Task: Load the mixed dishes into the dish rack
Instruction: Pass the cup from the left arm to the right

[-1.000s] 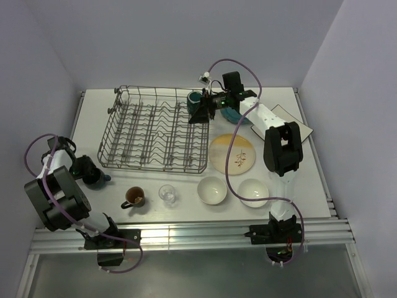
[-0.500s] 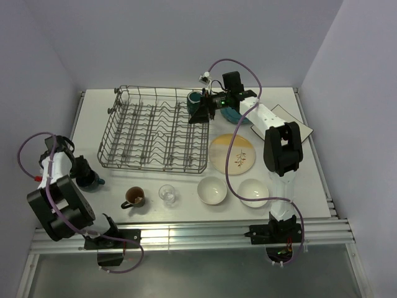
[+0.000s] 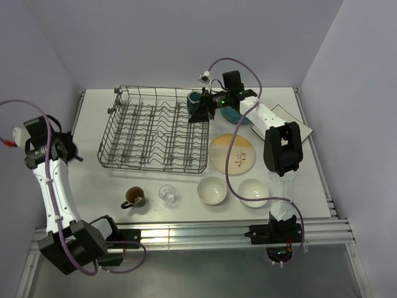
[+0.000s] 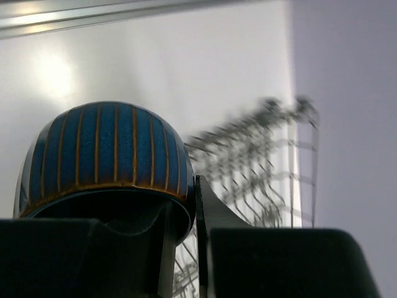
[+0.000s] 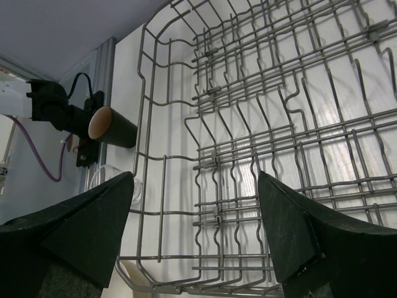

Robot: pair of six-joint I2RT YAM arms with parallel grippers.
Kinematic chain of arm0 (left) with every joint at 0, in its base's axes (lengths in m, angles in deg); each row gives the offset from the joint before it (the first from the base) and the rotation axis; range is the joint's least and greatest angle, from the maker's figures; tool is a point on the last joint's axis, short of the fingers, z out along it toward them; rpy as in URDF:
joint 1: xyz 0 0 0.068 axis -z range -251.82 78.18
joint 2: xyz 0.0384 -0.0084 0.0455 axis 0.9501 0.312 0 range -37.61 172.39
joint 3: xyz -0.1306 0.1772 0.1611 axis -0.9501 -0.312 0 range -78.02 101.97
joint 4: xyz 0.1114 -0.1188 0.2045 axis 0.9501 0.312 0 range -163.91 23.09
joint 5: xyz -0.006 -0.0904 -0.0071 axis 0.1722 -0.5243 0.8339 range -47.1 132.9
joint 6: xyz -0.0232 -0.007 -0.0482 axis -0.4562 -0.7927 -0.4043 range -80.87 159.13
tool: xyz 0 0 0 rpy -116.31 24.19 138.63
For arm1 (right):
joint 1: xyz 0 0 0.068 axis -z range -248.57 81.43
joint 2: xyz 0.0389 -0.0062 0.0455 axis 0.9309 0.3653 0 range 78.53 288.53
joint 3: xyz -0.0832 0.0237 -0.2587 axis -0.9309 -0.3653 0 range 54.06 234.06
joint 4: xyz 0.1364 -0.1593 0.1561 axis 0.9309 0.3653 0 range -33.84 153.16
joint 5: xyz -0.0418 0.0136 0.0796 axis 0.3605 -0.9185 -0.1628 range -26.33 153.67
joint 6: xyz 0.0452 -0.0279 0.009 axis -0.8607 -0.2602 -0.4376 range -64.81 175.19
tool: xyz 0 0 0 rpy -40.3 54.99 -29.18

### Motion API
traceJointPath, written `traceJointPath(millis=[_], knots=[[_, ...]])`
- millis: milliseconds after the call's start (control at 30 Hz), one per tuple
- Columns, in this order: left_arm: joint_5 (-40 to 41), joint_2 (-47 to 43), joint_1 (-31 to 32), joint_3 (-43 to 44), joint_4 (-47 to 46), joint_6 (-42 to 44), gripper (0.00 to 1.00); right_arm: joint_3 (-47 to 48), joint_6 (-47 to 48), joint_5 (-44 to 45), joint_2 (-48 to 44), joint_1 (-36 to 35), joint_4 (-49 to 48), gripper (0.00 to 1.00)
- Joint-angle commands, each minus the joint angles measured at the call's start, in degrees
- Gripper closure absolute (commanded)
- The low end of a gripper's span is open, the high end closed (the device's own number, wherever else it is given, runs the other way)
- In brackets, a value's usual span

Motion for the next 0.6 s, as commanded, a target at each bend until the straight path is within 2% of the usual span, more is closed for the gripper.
traceJointPath(millis=[0, 133, 167, 267, 300, 400, 467, 567], knots=[[-8.3, -1.3, 7.9, 6.2, -12.5, 11.9, 1.0, 4.0, 0.2, 1.1, -2.8, 0.3, -1.4, 0.12], [-18.9, -0.2, 15.5, 7.2, -26.1, 14.3, 1.0, 6.0, -0.8, 1.5, -3.1, 0.2, -2.2, 0.12], [-25.5, 0.6, 16.5, 6.9, -32.8, 13.1, 1.0, 6.1, -2.0, 1.0, -3.3, 0.2, -2.8, 0.12], [-38.7, 5.8, 20.2, 7.4, -42.2, 10.0, 1.0, 5.5, -6.1, 0.0, -4.3, 0.2, -7.7, 0.12], [-41.1, 7.4, 22.9, 8.1, -46.2, 9.8, 1.0, 5.1, -6.8, -0.1, -4.7, 0.2, -11.1, 0.12], [-47.5, 15.8, 27.8, 11.7, -50.1, 9.8, 1.0, 4.0, -6.8, -0.9, -6.7, 0.2, -15.9, 0.12], [-51.7, 18.8, 30.1, 12.4, -55.3, 6.5, 1.0, 3.7, -9.7, -2.0, -7.9, 0.1, -18.6, 0.12], [-57.4, 23.8, 33.4, 11.6, -67.7, 0.4, 1.0, -2.3, -17.5, -4.0, -11.1, -0.2, -32.0, 0.11]])
